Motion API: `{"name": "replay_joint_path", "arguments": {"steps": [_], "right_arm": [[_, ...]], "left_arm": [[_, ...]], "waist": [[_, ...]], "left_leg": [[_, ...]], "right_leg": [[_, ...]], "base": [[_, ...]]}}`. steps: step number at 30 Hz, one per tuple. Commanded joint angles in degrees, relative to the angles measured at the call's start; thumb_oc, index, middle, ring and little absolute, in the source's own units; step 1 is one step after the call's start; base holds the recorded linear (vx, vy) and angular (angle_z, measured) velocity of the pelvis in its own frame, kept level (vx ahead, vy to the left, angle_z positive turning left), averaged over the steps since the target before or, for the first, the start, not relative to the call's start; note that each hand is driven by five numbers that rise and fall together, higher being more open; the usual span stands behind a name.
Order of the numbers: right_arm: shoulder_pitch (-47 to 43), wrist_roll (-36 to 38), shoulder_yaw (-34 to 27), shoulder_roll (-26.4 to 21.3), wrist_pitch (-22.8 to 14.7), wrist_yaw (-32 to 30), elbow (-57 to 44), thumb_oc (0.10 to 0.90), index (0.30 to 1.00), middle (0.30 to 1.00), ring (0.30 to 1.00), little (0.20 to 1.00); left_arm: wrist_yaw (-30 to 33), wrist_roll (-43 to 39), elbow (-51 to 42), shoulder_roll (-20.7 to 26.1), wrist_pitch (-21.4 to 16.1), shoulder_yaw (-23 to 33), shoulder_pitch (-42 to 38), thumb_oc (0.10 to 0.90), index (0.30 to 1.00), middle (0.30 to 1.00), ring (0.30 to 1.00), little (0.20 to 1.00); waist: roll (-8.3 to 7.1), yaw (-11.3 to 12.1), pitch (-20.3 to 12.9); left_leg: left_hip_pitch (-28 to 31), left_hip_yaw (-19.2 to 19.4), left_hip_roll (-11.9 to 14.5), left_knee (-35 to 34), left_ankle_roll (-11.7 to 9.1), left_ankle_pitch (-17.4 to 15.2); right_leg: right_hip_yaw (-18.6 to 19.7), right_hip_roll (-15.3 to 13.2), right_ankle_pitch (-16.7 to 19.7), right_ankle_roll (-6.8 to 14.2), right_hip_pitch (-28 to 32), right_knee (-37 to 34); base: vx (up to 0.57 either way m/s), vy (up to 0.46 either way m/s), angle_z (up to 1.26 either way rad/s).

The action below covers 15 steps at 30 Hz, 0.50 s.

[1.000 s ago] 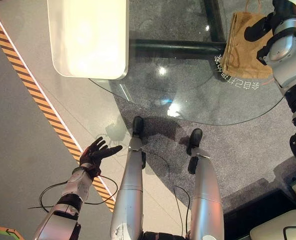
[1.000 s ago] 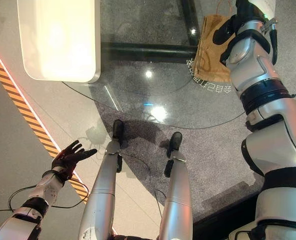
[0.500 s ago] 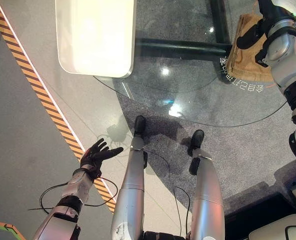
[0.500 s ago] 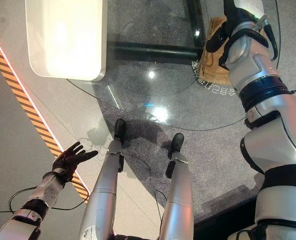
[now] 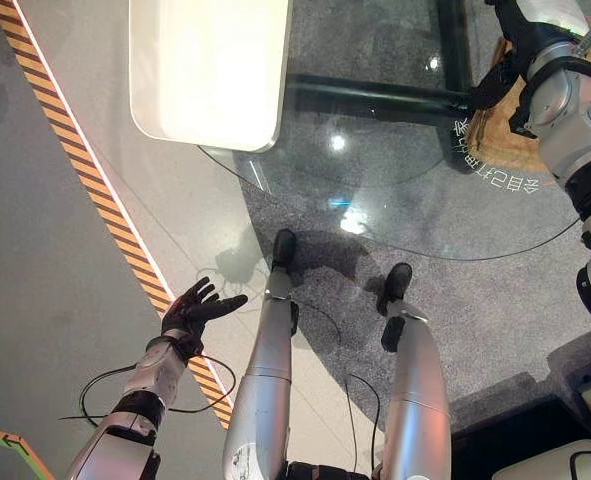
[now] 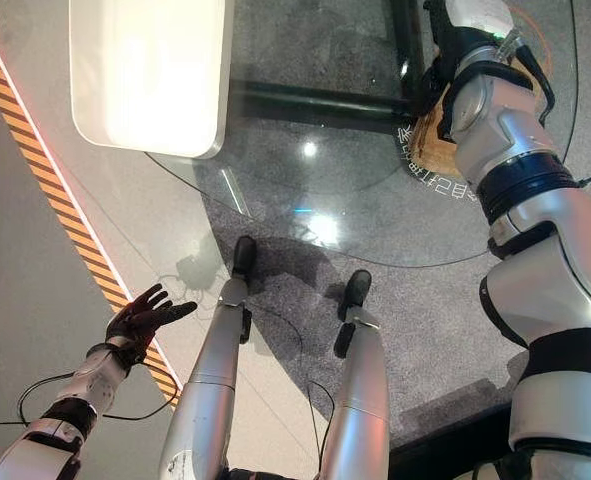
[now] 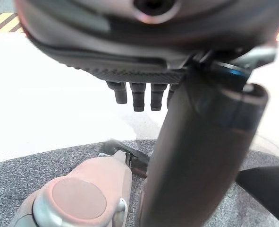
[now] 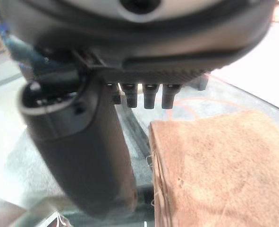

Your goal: Wipe the table with a cloth and put it in the basket.

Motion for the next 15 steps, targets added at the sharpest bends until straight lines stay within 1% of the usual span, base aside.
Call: {"name": "replay_joint_path", "arguments": {"steps": [1, 3, 9, 11, 15], "right_arm": [[-8.9, -4.1, 3.3, -3.4, 1.6, -1.5, 0.6, 0.800, 0.900, 0.900, 0.900, 0.900], [-9.1, -4.6, 3.7, -3.4, 2.6, -0.5, 1.2, 0.800, 0.900, 0.900, 0.900, 0.900], [-9.2, -2.3, 3.6, -3.1, 3.4, 2.6, 3.1, 0.800, 0.900, 0.900, 0.900, 0.900], [-8.9, -2.3, 3.3, -3.2, 3.3, 2.9, 4.3, 0.800, 0.900, 0.900, 0.900, 0.900], [-8.1, -2.2, 2.2, -3.7, 4.3, 2.3, 5.9, 0.800, 0.900, 0.900, 0.900, 0.900]], "left_arm": [[0.1, 1.3, -0.4, 3.8, -0.7, 0.1, 4.5, 0.800, 0.900, 0.900, 0.900, 0.900], [-0.1, 1.3, -0.4, 3.9, -0.7, 0.1, 4.5, 0.800, 0.900, 0.900, 0.900, 0.900], [-0.5, 1.3, -0.2, 4.0, -0.6, 0.1, 4.4, 0.800, 0.900, 0.900, 0.900, 0.900], [-1.0, 1.4, 0.2, 3.9, -0.8, 0.1, 4.5, 0.800, 0.900, 0.900, 0.900, 0.900], [-1.1, 1.4, 0.2, 3.7, -1.2, 0.1, 4.9, 0.800, 0.900, 0.900, 0.900, 0.900]], "waist": [[1.63, -0.2, -1.2], [1.76, -0.2, -1.2], [2.04, 0.0, -1.2], [2.20, 0.0, -1.2], [2.40, 0.0, -1.2]], "left_leg": [[-1.0, 1.9, -6.3, 2.6, 6.3, -4.4], [-1.1, 1.9, -6.3, 2.5, 6.4, -4.3], [-1.4, 1.8, -6.4, 2.6, 6.3, -4.2], [-1.4, 1.8, -6.4, 2.6, 6.4, -4.1], [-1.5, 1.9, -6.4, 2.7, 6.4, -4.1]], "right_leg": [[-5.4, 4.6, 0.0, -3.7, 0.7, -2.7], [-5.5, 4.5, 0.1, -3.7, 0.5, -2.7], [-5.5, 4.3, 0.1, -3.8, 0.0, -2.3], [-5.5, 4.3, 0.1, -3.9, 0.0, -2.1], [-5.5, 4.2, 0.1, -3.8, -0.2, -2.0]], "base": [[0.00, 0.000, 0.00], [0.00, 0.000, 0.00], [0.00, 0.000, 0.00], [0.00, 0.000, 0.00], [0.00, 0.000, 0.00]]}}
